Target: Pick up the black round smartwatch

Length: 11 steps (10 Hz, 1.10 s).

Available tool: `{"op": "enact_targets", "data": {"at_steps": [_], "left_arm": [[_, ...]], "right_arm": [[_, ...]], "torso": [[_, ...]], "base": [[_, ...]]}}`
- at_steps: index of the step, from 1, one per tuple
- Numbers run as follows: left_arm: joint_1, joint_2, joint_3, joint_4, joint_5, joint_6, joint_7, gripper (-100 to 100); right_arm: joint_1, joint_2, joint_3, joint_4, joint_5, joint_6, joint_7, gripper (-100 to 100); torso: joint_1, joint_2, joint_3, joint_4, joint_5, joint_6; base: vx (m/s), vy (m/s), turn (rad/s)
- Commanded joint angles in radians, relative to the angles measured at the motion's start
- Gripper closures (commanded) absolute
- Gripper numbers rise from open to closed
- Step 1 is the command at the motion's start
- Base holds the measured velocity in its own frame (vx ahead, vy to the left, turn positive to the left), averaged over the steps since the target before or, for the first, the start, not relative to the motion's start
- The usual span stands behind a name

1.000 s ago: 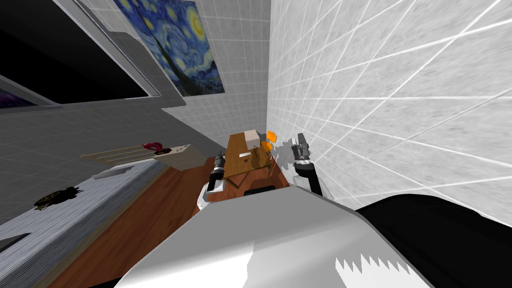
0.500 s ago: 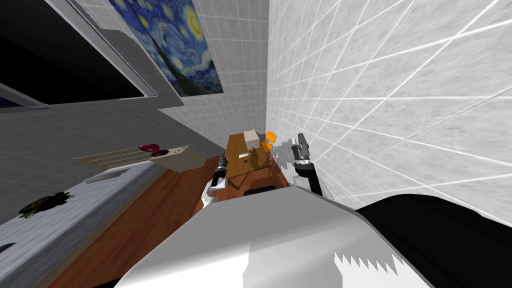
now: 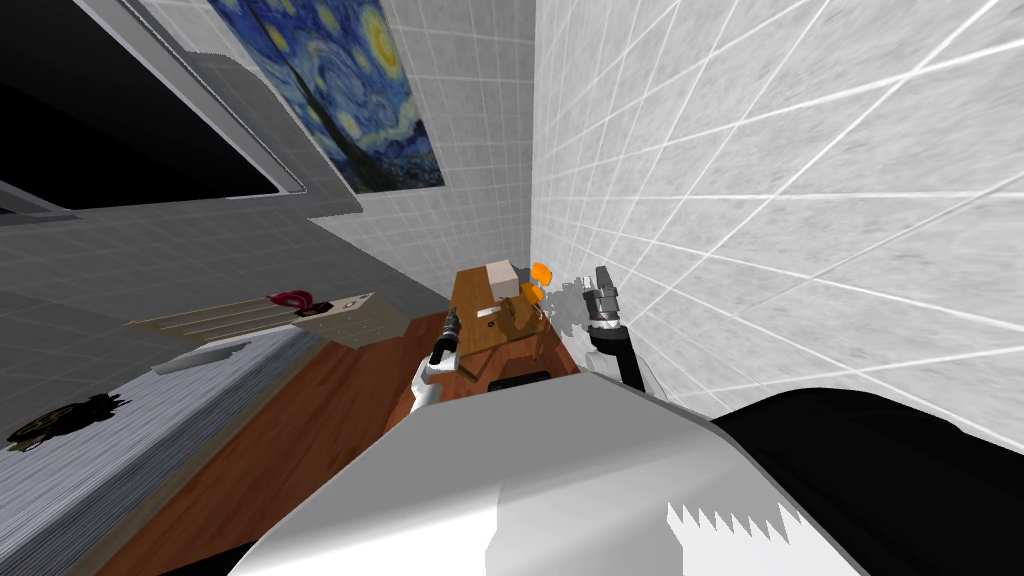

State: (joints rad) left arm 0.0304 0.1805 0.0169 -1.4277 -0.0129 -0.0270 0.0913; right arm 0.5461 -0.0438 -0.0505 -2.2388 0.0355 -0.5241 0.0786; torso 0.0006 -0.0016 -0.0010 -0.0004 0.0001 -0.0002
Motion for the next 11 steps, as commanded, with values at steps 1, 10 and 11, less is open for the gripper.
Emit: {"op": "enact_targets", "data": {"at_steps": [1,10,11], "left_arm": [[-0.015,-0.002,-0.004,0.034,0.001,0.022,0.003,-100],[-0.135,-0.012,-0.039,0.228,0.019,0.142,0.023,-100],[-0.135,-0.012,-0.039,0.228,0.019,0.142,0.023,-100]], "right_arm": [[0.000,0.000,0.000,0.000,0.000,0.000,0.000,0],[0.000,0.000,0.000,0.000,0.000,0.000,0.000,0],[0.000,0.000,0.000,0.000,0.000,0.000,0.000,0]], "torso": [[0.000,0.000,0.000,0.000,0.000,0.000],[-0.001,0.000,0.000,0.000,0.000,0.000],[-0.001,0.001,0.000,0.000,0.000,0.000]], "base": [[0.015,0.010,-0.020],[0.013,0.006,-0.018],[0.008,0.003,0.002]]}}
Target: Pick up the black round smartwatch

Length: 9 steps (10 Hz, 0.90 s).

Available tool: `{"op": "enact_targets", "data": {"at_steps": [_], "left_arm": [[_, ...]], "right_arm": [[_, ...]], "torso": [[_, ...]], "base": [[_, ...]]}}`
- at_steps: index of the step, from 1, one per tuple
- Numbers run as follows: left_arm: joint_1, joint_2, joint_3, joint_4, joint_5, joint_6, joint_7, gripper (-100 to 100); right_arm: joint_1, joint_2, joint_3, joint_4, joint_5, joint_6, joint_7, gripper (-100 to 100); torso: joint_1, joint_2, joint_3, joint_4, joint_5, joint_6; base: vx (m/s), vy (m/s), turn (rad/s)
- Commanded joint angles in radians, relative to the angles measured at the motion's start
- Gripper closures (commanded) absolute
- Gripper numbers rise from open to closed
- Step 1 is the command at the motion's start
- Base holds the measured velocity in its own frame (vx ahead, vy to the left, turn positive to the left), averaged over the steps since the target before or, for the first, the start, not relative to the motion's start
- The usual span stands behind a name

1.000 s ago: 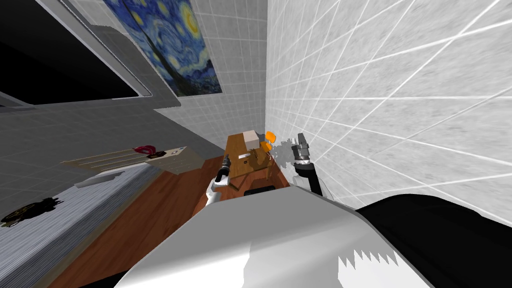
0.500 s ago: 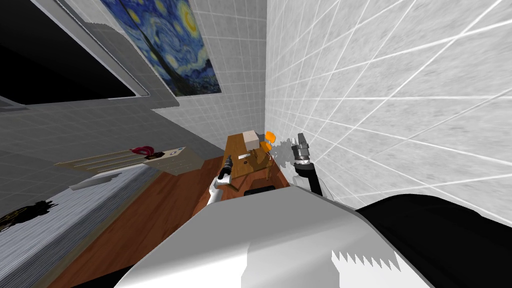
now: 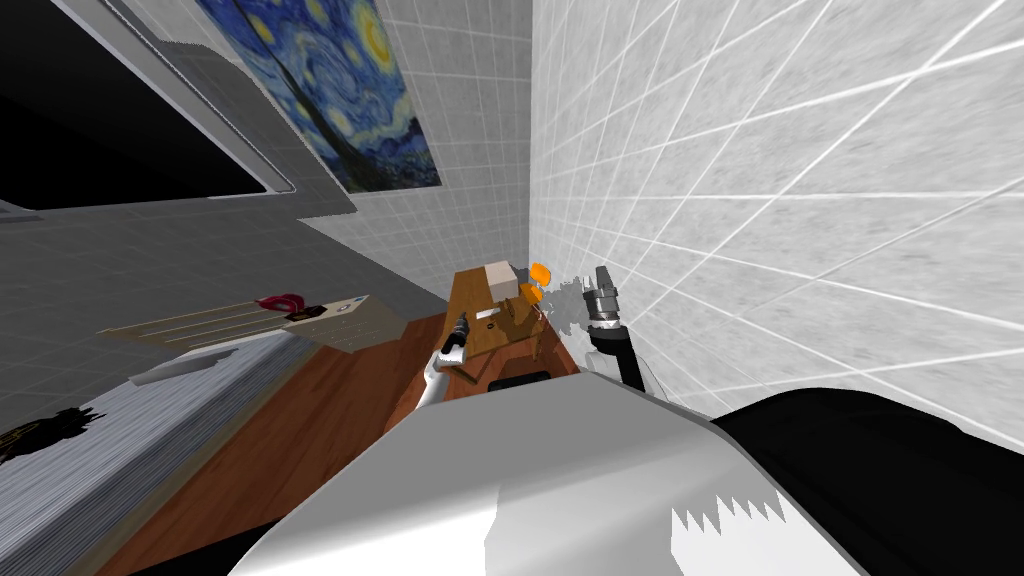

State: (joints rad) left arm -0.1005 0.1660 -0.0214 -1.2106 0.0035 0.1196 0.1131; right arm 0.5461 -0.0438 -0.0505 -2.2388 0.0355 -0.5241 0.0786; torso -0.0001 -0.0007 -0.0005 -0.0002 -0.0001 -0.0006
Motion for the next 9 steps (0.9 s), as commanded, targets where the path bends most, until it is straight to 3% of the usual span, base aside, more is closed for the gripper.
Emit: {"op": "enact_targets", "data": {"at_steps": [1,2,4,7,9], "left_arm": [[-0.034,-0.001,-0.011,0.050,0.007,0.024,0.006,-100],[-0.034,-0.001,-0.011,0.057,0.007,0.024,0.006,-100],[-0.092,-0.010,-0.030,0.136,0.016,0.077,0.015,-100],[-0.119,-0.016,-0.040,0.187,0.021,0.102,0.019,-100],[-0.168,-0.029,-0.057,0.250,0.029,0.149,0.028,-100]], "right_arm": [[0.000,0.000,0.000,0.000,0.000,0.000,0.000,0],[0.000,0.000,0.000,0.000,0.000,0.000,0.000,0],[0.000,0.000,0.000,0.000,0.000,0.000,0.000,0],[0.000,0.000,0.000,0.000,0.000,0.000,0.000,0],[0.000,0.000,0.000,0.000,0.000,0.000,0.000,0]], "torso": [[0.000,0.000,0.000,0.000,0.000,0.000],[0.000,0.000,0.000,0.000,0.000,0.000],[0.000,-0.001,0.000,0.000,0.000,0.000],[0.000,-0.001,-0.001,0.000,0.000,0.000],[0.000,0.000,0.000,0.000,0.000,0.000]], "base": [[0.015,0.004,-0.022],[0.016,0.004,-0.017],[0.023,0.006,-0.031],[0.020,0.004,-0.012],[0.021,0.006,-0.025]]}}
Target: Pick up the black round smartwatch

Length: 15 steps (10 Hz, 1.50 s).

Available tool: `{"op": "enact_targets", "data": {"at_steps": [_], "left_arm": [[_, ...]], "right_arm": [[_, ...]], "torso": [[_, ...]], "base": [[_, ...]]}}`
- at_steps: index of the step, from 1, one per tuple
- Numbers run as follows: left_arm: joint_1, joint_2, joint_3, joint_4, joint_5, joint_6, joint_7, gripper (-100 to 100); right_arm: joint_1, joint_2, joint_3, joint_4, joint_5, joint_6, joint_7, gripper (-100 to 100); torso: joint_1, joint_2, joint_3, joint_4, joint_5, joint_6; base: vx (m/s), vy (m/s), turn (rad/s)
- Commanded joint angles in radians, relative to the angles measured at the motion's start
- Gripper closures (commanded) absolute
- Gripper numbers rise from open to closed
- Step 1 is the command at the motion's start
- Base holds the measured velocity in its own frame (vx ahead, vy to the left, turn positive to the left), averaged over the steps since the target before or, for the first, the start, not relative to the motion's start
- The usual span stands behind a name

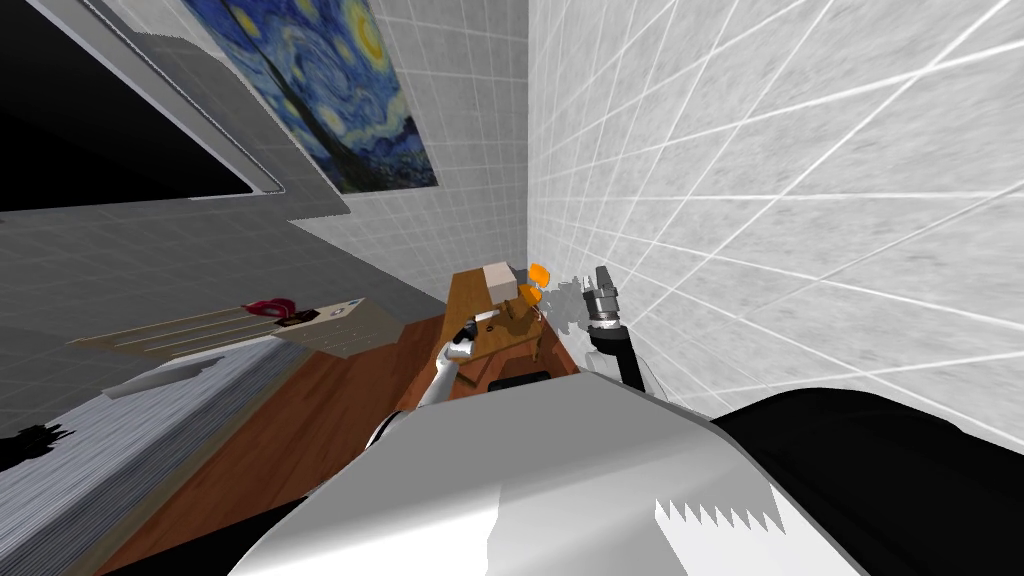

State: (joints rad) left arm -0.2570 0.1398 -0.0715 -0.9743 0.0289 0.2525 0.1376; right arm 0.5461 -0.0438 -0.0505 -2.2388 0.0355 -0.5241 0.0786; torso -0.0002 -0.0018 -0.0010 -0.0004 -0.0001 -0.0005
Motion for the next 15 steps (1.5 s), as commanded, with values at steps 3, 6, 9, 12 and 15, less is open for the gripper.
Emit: {"op": "enact_targets", "data": {"at_steps": [3,6,9,12,15], "left_arm": [[-0.053,-0.019,-0.021,0.092,0.012,0.056,0.011,-100],[-0.086,-0.038,-0.032,0.146,0.018,0.089,0.017,-100],[-0.108,-0.063,-0.040,0.187,0.022,0.114,0.023,-100],[-0.123,-0.095,-0.040,0.227,0.015,0.122,0.029,-100],[-0.108,-0.100,-0.032,0.264,0.012,0.071,0.021,-100]], "right_arm": [[0.000,0.000,0.000,0.000,0.000,0.000,0.000,0],[0.000,0.000,0.000,0.000,0.000,0.000,0.000,0],[0.000,0.000,0.000,0.000,0.000,0.000,0.000,0],[0.000,0.000,0.000,0.000,0.000,0.000,0.000,0],[0.000,0.000,0.000,0.000,0.000,0.000,0.000,0]], "torso": [[0.000,0.000,0.000,0.000,0.000,0.000],[0.000,0.001,0.000,0.000,0.000,0.000],[0.000,0.000,0.000,0.000,0.000,0.000],[-0.001,-0.001,0.000,0.000,0.000,0.000],[0.000,0.000,0.000,0.000,0.000,0.000]], "base": [[0.026,0.004,-0.020],[0.022,0.001,-0.019],[0.023,0.001,-0.017],[0.031,-0.001,-0.016],[0.049,-0.004,-0.016]]}}
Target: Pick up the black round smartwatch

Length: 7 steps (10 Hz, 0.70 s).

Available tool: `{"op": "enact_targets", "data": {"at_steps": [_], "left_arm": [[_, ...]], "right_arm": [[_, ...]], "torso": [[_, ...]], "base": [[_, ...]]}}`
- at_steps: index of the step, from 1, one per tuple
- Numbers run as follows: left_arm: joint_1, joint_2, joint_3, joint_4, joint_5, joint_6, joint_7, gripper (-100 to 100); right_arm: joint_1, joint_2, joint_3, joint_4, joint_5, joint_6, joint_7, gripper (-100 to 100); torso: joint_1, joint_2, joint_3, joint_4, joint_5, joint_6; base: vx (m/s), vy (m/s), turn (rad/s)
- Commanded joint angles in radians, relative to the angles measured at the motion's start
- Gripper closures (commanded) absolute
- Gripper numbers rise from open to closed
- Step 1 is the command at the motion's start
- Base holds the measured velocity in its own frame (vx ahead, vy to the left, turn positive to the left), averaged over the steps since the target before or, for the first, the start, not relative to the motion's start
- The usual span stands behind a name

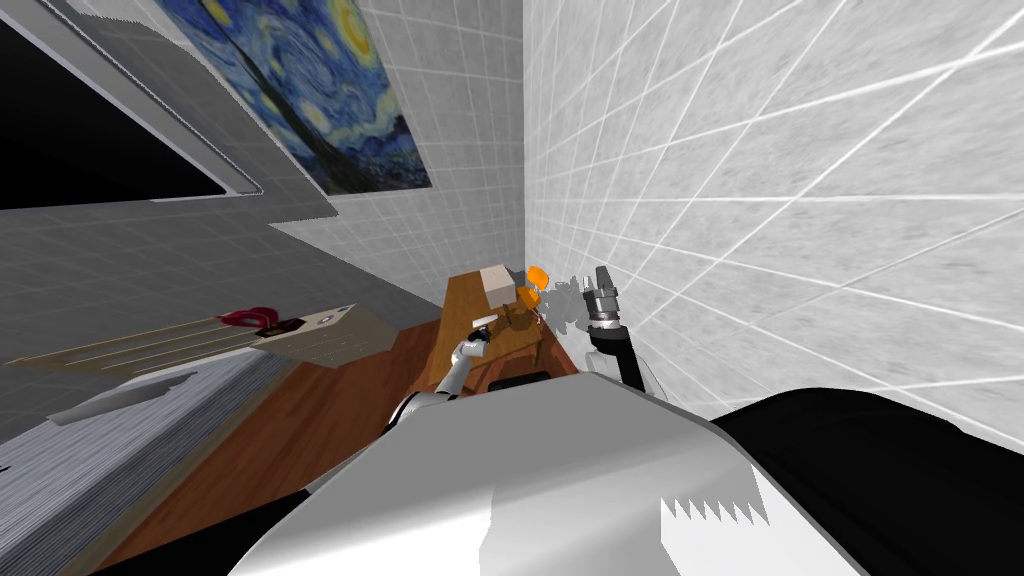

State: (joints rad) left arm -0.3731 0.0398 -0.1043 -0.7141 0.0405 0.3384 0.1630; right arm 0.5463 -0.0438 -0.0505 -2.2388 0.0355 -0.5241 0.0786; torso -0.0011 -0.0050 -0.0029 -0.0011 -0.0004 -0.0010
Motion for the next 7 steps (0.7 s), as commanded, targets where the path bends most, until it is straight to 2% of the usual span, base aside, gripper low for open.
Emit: {"op": "enact_targets", "data": {"at_steps": [1,2,3,7], "left_arm": [[0.013,-0.001,0.003,0.013,0.000,-0.029,-0.007,-100],[0.010,-0.003,0.004,0.007,-0.005,-0.016,-0.003,-100],[0.010,-0.003,0.004,0.007,-0.006,-0.020,-0.003,100],[0.010,-0.003,0.004,0.007,-0.006,-0.019,-0.003,100]], "right_arm": [[0.000,0.000,0.000,0.000,0.000,0.000,0.000,0],[0.000,0.000,0.000,0.000,0.000,0.000,0.000,0],[0.000,0.000,0.000,0.000,0.000,0.000,0.000,0],[0.000,0.000,0.000,0.000,0.000,0.000,0.000,0]], "torso": [[0.000,0.000,0.000,0.000,0.000,0.000],[0.000,-0.001,-0.001,0.000,0.000,0.000],[0.000,0.002,0.001,0.000,0.000,0.000],[0.001,0.005,0.003,0.001,0.000,0.000]], "base": [[0.097,-0.018,-0.013],[0.039,-0.007,0.001],[0.007,-0.001,0.001],[0.000,0.000,0.000]]}}
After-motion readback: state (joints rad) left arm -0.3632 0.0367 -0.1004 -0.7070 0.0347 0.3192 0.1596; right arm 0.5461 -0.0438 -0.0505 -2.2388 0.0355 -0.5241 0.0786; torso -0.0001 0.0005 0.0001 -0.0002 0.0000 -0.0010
